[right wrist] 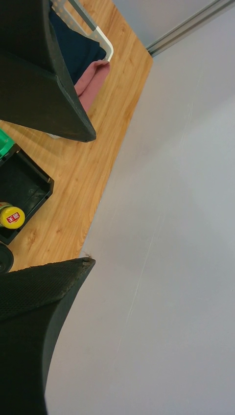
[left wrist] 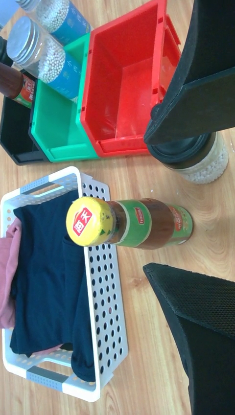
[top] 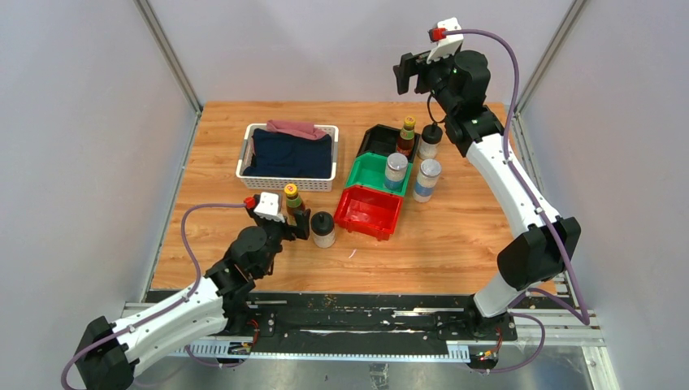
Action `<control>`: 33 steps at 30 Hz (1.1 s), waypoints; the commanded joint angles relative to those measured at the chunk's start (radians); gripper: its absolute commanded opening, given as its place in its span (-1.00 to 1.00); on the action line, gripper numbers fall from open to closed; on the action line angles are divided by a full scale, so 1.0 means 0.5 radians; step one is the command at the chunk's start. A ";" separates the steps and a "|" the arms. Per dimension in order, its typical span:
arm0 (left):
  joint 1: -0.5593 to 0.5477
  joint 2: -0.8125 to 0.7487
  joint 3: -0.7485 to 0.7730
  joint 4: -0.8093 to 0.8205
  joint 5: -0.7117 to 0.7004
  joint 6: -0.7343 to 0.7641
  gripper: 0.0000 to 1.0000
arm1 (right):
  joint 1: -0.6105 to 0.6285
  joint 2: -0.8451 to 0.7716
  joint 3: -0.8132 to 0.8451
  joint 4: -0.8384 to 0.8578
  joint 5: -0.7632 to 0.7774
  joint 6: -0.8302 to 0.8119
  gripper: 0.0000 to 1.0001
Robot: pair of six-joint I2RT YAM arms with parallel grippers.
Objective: Organize the condiment bottles
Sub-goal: Pick up the bottle from the center of the board.
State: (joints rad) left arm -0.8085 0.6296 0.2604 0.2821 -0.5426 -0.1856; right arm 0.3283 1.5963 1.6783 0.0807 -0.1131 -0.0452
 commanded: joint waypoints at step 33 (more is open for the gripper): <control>-0.014 0.469 -0.153 0.996 -0.212 0.337 0.75 | -0.030 0.020 -0.028 0.001 -0.056 -0.025 0.83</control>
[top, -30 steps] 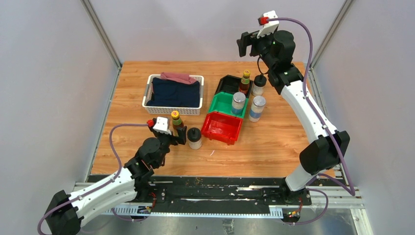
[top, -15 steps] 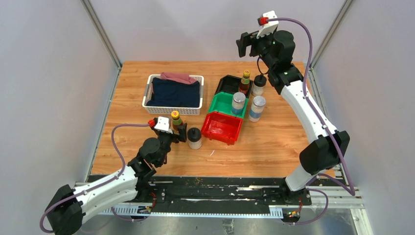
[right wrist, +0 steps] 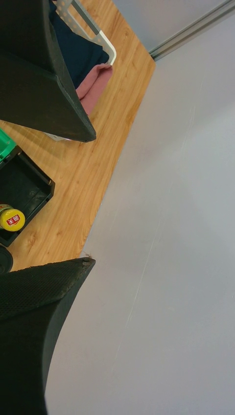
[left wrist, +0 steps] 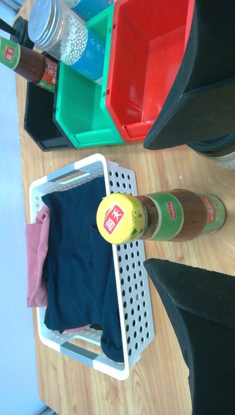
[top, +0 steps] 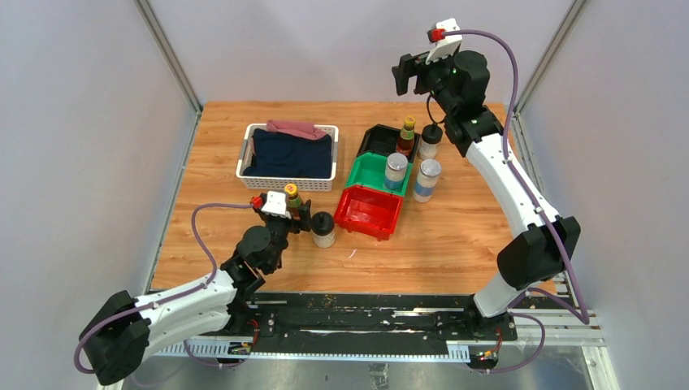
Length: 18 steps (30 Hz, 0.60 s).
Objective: Organize the condiment bottles
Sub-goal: Pick up the bottle from the center of the board.
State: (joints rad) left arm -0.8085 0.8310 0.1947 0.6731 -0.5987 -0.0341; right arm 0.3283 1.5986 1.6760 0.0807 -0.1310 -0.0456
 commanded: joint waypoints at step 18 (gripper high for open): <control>0.079 0.152 0.018 0.252 0.010 0.009 0.70 | -0.030 0.031 -0.029 0.013 -0.035 -0.013 0.82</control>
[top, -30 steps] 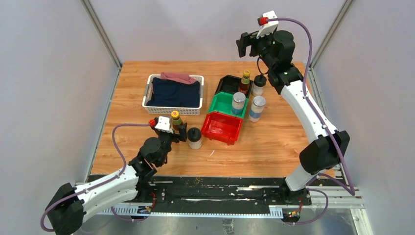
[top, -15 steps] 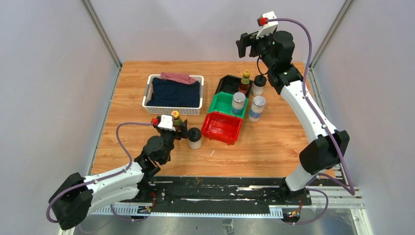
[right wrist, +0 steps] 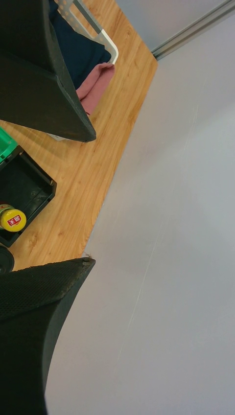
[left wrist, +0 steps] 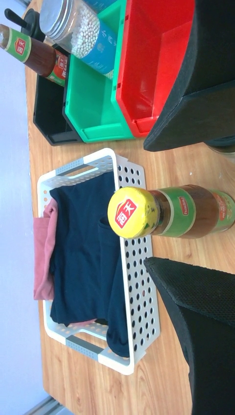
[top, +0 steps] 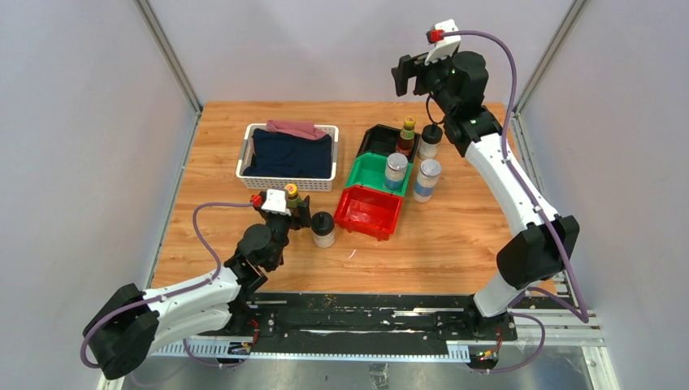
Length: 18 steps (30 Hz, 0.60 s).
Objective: Organize the condiment bottles
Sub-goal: Pick up the bottle from the center of the board.
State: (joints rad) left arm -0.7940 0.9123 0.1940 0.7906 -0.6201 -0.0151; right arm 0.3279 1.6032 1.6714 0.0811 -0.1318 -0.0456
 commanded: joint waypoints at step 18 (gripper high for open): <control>0.174 0.026 0.042 0.018 0.173 -0.070 0.58 | -0.030 0.039 0.002 0.016 -0.043 -0.008 0.82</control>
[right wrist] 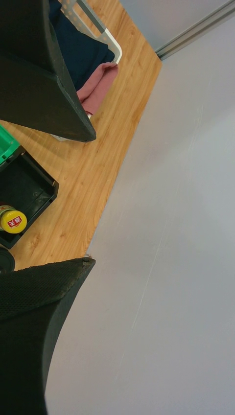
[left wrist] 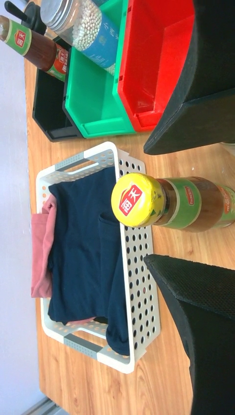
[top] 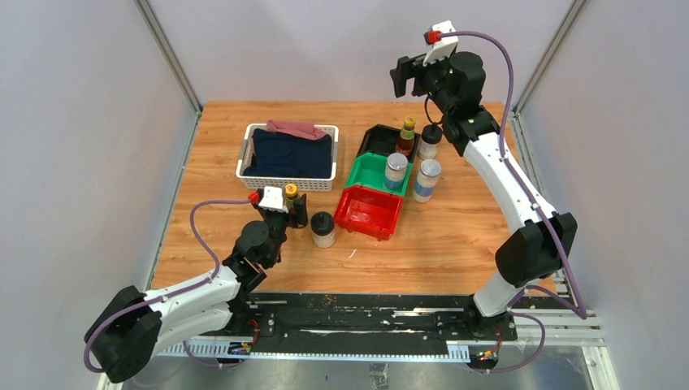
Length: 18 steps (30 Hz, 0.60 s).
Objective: Organize the condiment bottles
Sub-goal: Pick up the bottle from the center of the board.
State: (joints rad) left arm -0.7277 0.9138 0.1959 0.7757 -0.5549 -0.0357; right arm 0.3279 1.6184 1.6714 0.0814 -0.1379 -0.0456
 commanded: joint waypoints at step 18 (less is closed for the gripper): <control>0.102 0.113 0.071 0.160 0.120 -0.033 0.24 | -0.030 0.030 0.019 0.016 -0.063 0.007 0.82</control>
State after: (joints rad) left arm -0.6865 0.9653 0.2054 0.8108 -0.4988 -0.0517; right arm 0.3279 1.6203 1.6714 0.0814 -0.1478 -0.0452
